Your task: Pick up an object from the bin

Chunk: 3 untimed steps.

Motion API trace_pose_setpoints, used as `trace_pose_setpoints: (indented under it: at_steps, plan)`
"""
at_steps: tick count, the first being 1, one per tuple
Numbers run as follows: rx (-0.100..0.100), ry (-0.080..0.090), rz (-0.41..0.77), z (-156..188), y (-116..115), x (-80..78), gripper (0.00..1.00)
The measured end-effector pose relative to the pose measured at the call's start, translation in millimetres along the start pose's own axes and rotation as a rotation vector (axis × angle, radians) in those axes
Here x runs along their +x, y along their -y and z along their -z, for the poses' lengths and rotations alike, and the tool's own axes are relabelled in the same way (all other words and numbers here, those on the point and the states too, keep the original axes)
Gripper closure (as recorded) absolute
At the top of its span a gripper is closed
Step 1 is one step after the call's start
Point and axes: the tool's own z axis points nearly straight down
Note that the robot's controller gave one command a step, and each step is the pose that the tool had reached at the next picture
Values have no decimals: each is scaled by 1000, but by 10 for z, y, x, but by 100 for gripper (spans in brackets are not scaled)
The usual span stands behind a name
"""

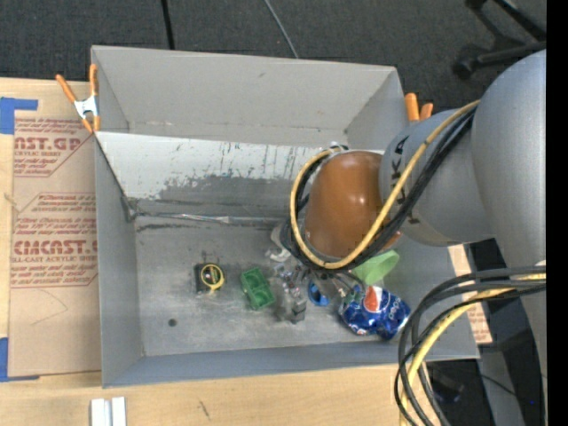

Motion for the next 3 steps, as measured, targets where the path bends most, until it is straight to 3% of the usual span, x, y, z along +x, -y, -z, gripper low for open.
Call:
trace_pose_setpoints:
  at_steps: [1,2,3]
  plan:
    - [0,0,0,0,0,0,0]
    - [0,0,0,0,0,0,100]
    - [0,0,0,0,0,0,0]
